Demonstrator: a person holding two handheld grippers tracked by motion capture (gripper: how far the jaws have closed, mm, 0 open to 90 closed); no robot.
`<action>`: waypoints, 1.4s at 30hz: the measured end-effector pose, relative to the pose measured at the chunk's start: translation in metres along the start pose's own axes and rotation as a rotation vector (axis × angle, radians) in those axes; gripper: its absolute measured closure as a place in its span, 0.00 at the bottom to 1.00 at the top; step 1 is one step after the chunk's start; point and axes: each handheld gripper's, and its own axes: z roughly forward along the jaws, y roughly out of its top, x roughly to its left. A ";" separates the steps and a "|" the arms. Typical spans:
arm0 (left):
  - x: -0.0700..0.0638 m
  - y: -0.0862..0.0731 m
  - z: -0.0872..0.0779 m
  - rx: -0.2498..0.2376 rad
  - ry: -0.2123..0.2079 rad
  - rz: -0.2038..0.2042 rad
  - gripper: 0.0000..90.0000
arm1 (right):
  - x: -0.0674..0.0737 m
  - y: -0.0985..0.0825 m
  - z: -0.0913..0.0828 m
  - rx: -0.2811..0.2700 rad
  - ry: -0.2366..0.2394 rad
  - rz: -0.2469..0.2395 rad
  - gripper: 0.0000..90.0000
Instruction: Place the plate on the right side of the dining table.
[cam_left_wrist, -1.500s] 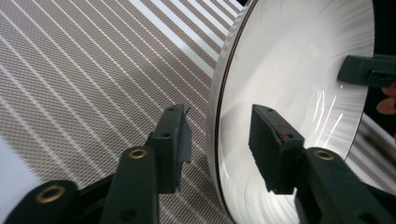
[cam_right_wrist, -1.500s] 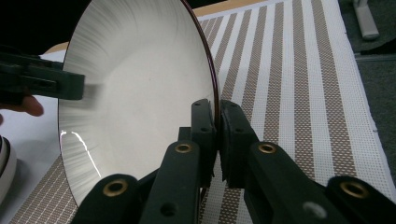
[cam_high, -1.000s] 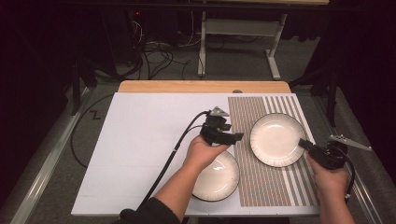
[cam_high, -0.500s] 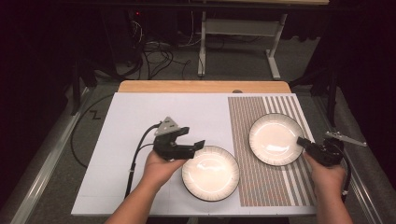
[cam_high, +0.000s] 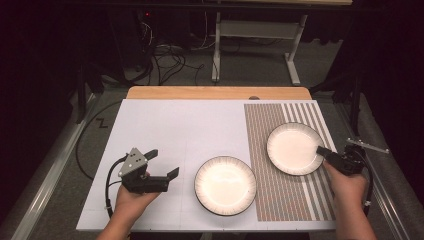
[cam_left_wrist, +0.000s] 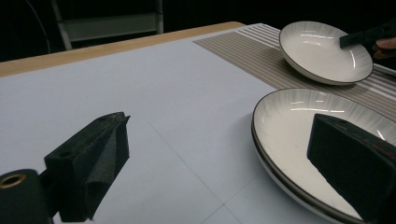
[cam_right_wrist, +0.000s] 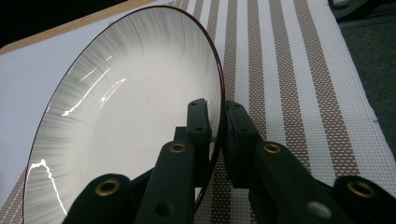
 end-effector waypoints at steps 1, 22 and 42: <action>0.001 -0.003 -0.002 -0.011 0.007 -0.003 0.06 | 0.000 0.000 0.001 0.002 -0.002 0.004 0.93; 0.015 -0.011 -0.003 0.006 0.056 -0.024 0.03 | -0.006 -0.004 0.011 0.032 -0.070 0.020 0.89; 0.014 -0.011 -0.005 -0.013 0.053 -0.026 0.03 | 0.046 -0.004 -0.021 -0.130 0.045 -0.260 0.44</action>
